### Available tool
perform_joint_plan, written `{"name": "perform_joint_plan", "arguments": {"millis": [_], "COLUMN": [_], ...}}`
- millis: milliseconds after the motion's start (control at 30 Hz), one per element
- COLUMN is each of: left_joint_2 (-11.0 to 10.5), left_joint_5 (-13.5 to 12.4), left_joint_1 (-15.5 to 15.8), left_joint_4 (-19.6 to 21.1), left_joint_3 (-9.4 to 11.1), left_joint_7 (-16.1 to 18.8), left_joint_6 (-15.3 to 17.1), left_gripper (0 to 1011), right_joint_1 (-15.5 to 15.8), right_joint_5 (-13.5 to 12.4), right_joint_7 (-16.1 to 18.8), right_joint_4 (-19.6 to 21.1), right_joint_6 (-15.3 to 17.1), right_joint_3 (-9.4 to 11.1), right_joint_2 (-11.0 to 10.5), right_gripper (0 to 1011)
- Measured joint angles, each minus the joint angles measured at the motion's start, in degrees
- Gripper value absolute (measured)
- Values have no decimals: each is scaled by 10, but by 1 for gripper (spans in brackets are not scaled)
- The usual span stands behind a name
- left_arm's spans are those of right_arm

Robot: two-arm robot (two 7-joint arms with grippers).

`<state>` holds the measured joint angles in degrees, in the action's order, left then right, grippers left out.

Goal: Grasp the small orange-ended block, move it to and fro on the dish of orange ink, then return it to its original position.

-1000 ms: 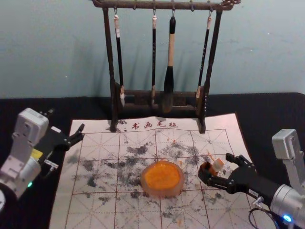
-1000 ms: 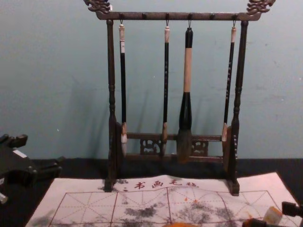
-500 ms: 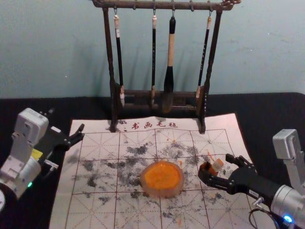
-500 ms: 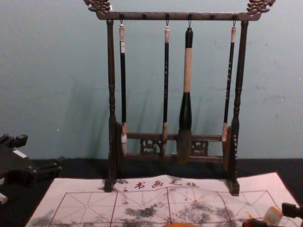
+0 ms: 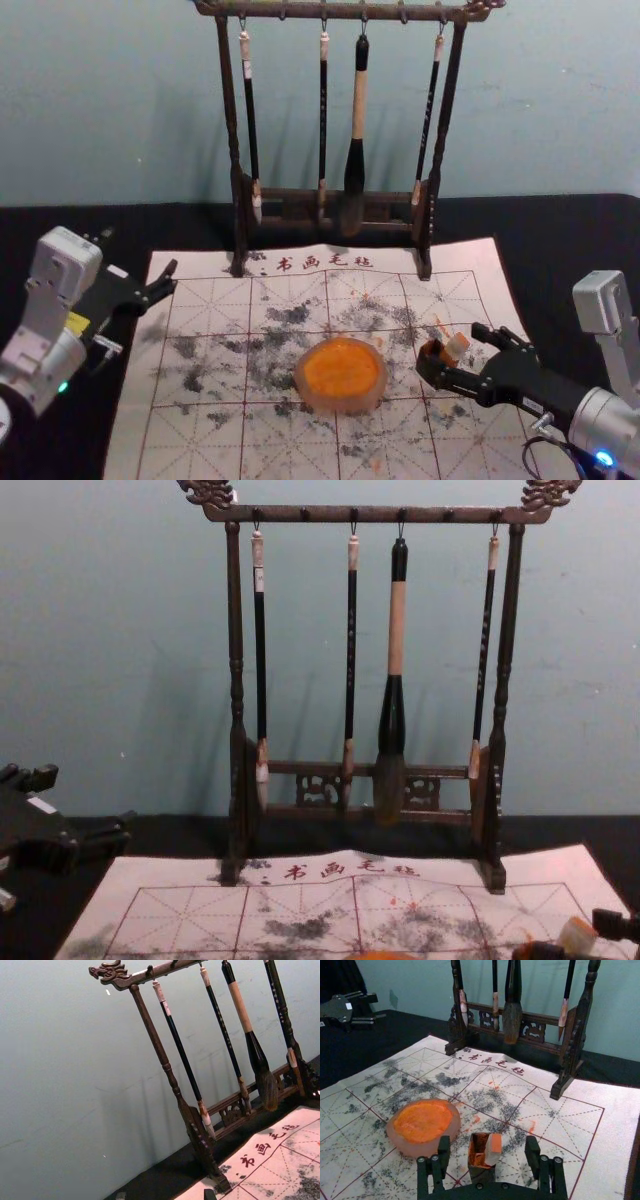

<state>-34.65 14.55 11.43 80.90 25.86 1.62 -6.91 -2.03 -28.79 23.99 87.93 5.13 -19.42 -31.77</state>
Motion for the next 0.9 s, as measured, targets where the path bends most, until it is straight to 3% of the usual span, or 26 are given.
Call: {"name": "perform_joint_plan", "arguments": {"millis": [200,333,467,567,900], "left_joint_2": [0,0,0,0,0], "left_joint_5": [0,0,0,0,0], "left_joint_1": [0,0,0,0,0], "left_joint_4": [0,0,0,0,0], "left_joint_3": [0,0,0,0,0], "left_joint_7": [0,0,0,0,0], "left_joint_6": [0,0,0,0,0], "left_gripper": [1010,1010,1010,1010,1010], "right_joint_1": [0,0,0,0,0], "right_joint_5": [0,0,0,0,0], "right_joint_7": [0,-1,-1,-1,-1], "right_joint_4": [0,0,0,0,0], "right_joint_6": [0,0,-1,-1,-1], "right_joint_3": [0,-1,-1,-1,-1], "right_joint_2": [0,0,0,0,0], "right_gripper": [787,628,548,400,109]}}
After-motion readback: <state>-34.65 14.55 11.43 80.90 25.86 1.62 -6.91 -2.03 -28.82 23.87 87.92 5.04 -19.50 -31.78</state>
